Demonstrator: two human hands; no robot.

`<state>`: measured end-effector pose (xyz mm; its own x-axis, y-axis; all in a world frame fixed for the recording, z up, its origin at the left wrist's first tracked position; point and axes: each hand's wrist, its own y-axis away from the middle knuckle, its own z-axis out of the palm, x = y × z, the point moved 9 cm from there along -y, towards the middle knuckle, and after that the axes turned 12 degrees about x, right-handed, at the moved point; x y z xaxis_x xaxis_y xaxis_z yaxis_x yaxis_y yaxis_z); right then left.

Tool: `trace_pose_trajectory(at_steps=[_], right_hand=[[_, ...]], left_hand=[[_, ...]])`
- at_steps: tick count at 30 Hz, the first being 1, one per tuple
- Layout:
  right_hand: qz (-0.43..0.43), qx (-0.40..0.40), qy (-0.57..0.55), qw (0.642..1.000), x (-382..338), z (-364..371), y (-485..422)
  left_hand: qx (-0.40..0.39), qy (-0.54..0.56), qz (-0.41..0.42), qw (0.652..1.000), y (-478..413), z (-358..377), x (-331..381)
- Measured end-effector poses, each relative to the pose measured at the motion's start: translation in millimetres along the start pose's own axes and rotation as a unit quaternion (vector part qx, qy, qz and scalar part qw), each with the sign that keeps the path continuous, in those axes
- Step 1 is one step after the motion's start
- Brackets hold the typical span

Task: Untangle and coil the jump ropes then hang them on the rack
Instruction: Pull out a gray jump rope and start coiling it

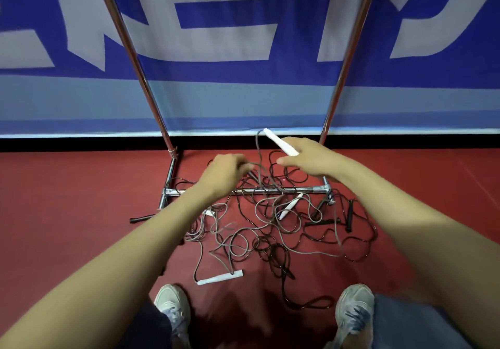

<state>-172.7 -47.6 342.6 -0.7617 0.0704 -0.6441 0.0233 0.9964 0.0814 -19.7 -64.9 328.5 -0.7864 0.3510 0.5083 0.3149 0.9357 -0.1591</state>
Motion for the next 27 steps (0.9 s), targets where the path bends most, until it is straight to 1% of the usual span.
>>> trace_pose_trajectory(at_steps=[2, 3, 4, 5, 6, 7, 8, 9, 10, 11, 12, 13, 14, 15, 16, 17, 19, 20, 21, 22, 23, 24, 25, 26, 27], right_hand=[[-0.019, -0.006, -0.051, 0.999, -8, 10, 0], [-0.021, -0.006, -0.083, 0.996, -11, 12, 0], [-0.014, 0.0, -0.139, 0.99, -14, 11, 0], [0.003, 0.016, -0.199, 0.98, -15, 6, 0], [0.025, 0.044, -0.258, 0.965, -14, -2, -3], [0.045, 0.079, -0.315, 0.945, -12, -15, -4], [0.064, 0.113, -0.37, 0.92, -7, -27, -8], [0.081, 0.138, -0.399, 0.903, -2, -37, -9], [0.097, 0.146, -0.404, 0.898, 4, -41, -10], [0.106, 0.145, -0.355, 0.918, 10, -41, -10], [0.1, 0.133, -0.235, 0.958, 15, -39, -10], [0.08, 0.11, -0.08, 0.987, 19, -34, -8], [0.05, 0.09, 0.047, 0.994, 21, -28, -6], [0.022, 0.073, 0.105, 0.992, 19, -20, -4], [0.001, 0.06, 0.097, 0.993, 13, -13, -2], [-0.018, 0.049, 0.061, 0.997, 5, -7, 1], [-0.054, 0.037, -0.003, 0.998, -12, 3, 2], [-0.062, 0.038, -0.04, 0.997, -19, 6, 1], [-0.053, 0.042, -0.101, 0.993, -23, 7, 0], [-0.034, 0.052, -0.182, 0.981, -25, 3, -1], [-0.019, 0.072, -0.259, 0.963, -27, -4, -2], [-0.01, 0.1, -0.322, 0.942, -27, -16, -3], [0.0, 0.131, -0.367, 0.921, -26, -27, -3], [0.01, 0.16, -0.4, 0.902, -23, -38, -4], [0.022, 0.179, -0.416, 0.891, -17, -46, -6]], left_hand=[[0.028, 0.059, 0.026, 0.998, 2, -2, 24], [0.059, 0.104, 0.016, 0.993, -1, -6, 31], [0.085, 0.157, -0.006, 0.984, -4, -11, 32], [0.094, 0.21, -0.031, 0.973, -6, -12, 27], [0.078, 0.248, -0.059, 0.964, -8, -9, 18], [0.029, 0.256, -0.075, 0.963, -6, 1, 9], [-0.046, 0.218, -0.076, 0.972, 0, 15, 1], [-0.123, 0.164, -0.076, 0.976, 9, 31, -11], [-0.162, 0.119, -0.085, 0.976, 19, 41, -25], [-0.157, 0.104, -0.106, 0.976, 20, 44, -40], [-0.116, 0.114, -0.146, 0.976, 18, 39, -55], [-0.053, 0.143, -0.185, 0.971, 13, 29, -67], [0.01, 0.166, -0.198, 0.966, 8, 15, -71], [0.047, 0.176, -0.185, 0.966, 2, 5, -68], [0.054, 0.165, -0.151, 0.973, -3, -2, -56], [0.045, 0.161, -0.112, 0.979, -6, -4, -39], [0.047, 0.193, -0.055, 0.979, -6, -9, -5], [0.062, 0.229, -0.048, 0.97, -7, -13, 7], [0.08, 0.271, -0.055, 0.958, -10, -15, 13], [0.088, 0.314, -0.066, 0.943, -11, -18, 17], [0.074, 0.337, -0.076, 0.936, -12, -15, 16], [0.029, 0.34, -0.082, 0.936, -11, -8, 15], [-0.045, 0.309, -0.082, 0.947, -6, 7, 9], [-0.14, 0.246, -0.082, 0.956, 6, 27, 2], [-0.223, 0.17, -0.088, 0.956, 21, 46, -11]])
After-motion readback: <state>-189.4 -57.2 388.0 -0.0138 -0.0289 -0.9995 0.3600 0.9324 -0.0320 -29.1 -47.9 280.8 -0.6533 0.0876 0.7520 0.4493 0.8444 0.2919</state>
